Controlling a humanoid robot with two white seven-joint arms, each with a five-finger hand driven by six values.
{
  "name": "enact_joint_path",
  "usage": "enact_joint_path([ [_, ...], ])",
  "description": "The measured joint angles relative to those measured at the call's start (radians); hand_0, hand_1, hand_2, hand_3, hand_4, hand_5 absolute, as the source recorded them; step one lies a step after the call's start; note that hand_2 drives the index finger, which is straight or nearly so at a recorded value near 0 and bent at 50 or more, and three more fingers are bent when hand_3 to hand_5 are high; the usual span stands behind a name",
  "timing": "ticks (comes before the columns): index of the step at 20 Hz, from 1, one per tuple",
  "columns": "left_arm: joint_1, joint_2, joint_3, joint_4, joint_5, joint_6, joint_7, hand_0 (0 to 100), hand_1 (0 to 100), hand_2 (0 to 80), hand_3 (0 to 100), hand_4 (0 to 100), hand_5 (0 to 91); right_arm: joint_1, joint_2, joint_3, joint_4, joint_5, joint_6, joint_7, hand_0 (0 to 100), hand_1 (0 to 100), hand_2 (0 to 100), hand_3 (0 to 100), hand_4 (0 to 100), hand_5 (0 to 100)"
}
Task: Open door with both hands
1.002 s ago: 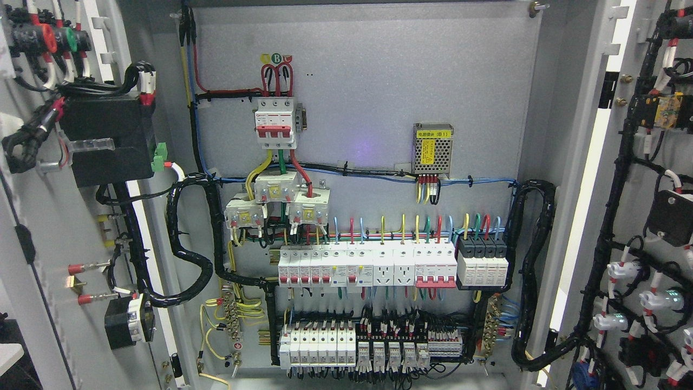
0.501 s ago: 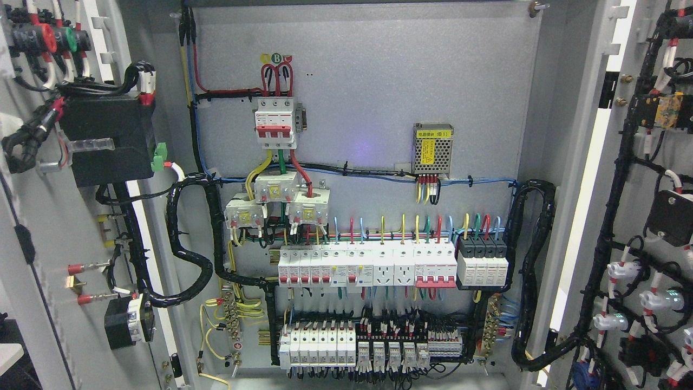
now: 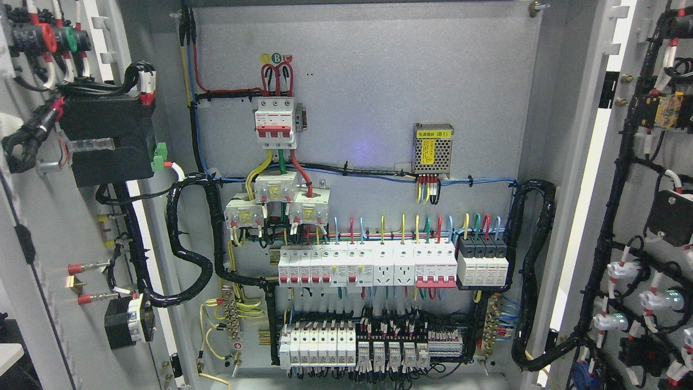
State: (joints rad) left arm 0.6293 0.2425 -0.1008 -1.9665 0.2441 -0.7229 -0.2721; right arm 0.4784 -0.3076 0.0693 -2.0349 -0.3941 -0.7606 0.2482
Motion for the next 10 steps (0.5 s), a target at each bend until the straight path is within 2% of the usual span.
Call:
enact_joint_path([
  [10, -0.138, 0.003, 0.002, -0.031, 0.002, -0.021, 0.025, 0, 0, 0.0, 0, 3, 0.0, -0.013, -0.019, -0.017, -0.012, -0.041, 0.010, -0.005, 0, 0, 0, 0, 0, 0],
])
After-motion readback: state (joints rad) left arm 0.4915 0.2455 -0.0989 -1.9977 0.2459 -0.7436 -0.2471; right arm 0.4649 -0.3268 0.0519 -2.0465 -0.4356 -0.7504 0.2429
